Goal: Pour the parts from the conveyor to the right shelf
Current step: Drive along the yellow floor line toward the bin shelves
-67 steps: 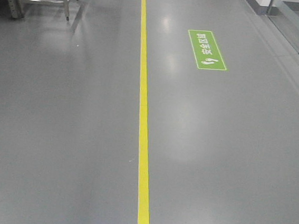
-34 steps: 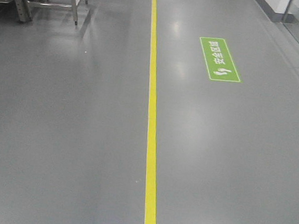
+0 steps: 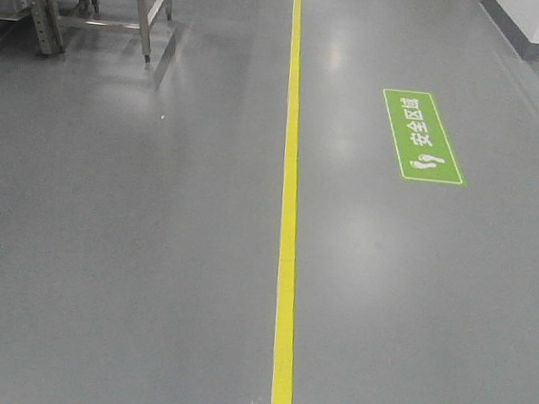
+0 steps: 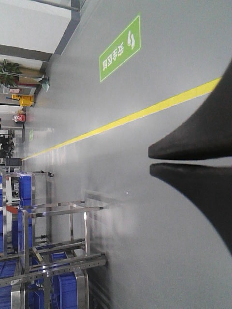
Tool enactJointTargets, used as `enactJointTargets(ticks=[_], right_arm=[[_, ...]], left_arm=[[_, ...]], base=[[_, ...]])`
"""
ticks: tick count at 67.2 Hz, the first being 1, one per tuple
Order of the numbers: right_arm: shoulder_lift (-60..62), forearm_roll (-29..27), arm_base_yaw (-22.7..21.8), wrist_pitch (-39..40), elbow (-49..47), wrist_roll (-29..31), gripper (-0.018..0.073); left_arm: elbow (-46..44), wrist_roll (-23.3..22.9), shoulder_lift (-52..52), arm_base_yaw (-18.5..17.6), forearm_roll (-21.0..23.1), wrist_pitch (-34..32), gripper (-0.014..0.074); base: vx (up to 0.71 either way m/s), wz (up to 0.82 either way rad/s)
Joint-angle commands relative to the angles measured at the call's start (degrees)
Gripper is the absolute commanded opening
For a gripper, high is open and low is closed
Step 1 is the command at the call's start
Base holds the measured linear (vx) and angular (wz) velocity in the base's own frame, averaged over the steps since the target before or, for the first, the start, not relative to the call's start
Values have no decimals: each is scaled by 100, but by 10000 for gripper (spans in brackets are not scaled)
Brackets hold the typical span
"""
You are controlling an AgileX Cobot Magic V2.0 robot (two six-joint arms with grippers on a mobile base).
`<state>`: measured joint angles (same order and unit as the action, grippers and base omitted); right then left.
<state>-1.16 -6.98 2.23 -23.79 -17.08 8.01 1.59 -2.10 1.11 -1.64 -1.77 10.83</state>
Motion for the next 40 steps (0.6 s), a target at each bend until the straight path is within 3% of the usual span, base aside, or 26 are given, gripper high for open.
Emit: enactJointTargets(ticks=[1,40], right_arm=[[-70,-10,2,448,-142,27,-5],[-70,-5,2,448,-142,27,-5]], left_arm=[[-108,-42,25,-29,5,-404,-6],[-108,-42,25,-29,5,-404,-6]], base=[[53,1],[59,-5]])
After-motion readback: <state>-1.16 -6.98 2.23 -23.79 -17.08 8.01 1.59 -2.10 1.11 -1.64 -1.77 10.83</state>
